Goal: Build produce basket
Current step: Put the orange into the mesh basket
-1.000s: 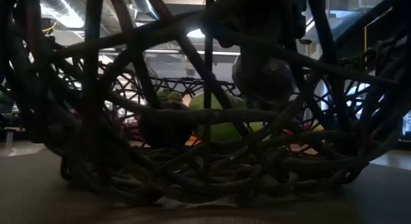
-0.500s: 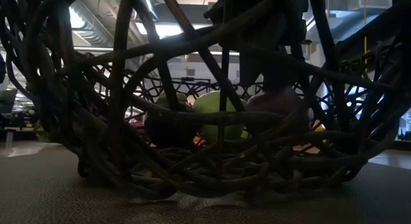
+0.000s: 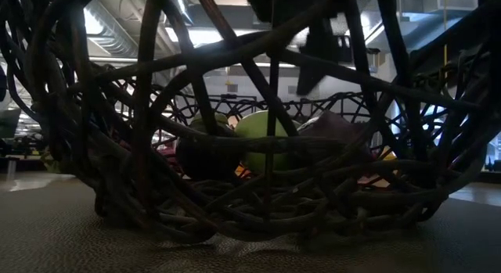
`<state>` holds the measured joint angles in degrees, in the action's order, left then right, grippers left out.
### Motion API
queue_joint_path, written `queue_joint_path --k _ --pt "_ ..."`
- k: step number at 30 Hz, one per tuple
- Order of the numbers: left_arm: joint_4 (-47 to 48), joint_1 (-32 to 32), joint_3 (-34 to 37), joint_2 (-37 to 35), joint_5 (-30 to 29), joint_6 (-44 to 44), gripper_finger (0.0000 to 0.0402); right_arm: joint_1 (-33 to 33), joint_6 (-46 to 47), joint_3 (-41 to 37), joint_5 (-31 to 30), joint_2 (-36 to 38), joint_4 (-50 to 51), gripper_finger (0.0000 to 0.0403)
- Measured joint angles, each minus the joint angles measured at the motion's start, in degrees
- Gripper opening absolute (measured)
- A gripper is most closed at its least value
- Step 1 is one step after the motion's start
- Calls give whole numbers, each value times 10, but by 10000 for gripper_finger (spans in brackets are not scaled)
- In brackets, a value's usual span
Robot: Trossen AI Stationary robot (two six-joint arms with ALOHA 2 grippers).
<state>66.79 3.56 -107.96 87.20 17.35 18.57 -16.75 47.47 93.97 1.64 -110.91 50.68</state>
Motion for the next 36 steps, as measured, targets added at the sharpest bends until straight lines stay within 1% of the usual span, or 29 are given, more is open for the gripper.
queue_joint_path --k 4,6,8,12,15,17,19,22,23,27,31,33,36 --pt "0 0 0 0 0 0 76 -4 1 63 -80 0 103 332" --pt "0 0 0 0 0 0 76 -3 -3 86 -108 1 129 332" --pt "0 0 0 0 0 0 76 -3 -14 104 -121 1 159 332" --pt "0 0 0 0 -4 0 76 -2 -59 139 -127 1 199 332" --pt "0 0 0 0 -4 0 76 1 -92 168 -157 1 243 332" --pt "0 0 0 0 -4 0 76 8 -110 190 -166 1 272 332" --pt "0 0 0 0 -4 0 76 20 -137 208 -167 1 291 332" --pt "-4 0 0 0 -10 0 76 44 -197 230 -161 1 292 332" --pt "-6 0 0 0 -20 -6 76 54 -219 232 -152 1 286 332" --pt "1 13 -1 0 -81 -83 76 108 -309 229 -100 1 250 332" --pt "27 39 -1 0 -90 -95 76 167 -404 229 -95 -3 226 332" --pt "49 55 -1 0 -89 -95 76 197 -424 228 -88 -4 219 332" --pt "73 80 -1 0 -91 -94 76 244 -437 228 -49 -4 214 332"
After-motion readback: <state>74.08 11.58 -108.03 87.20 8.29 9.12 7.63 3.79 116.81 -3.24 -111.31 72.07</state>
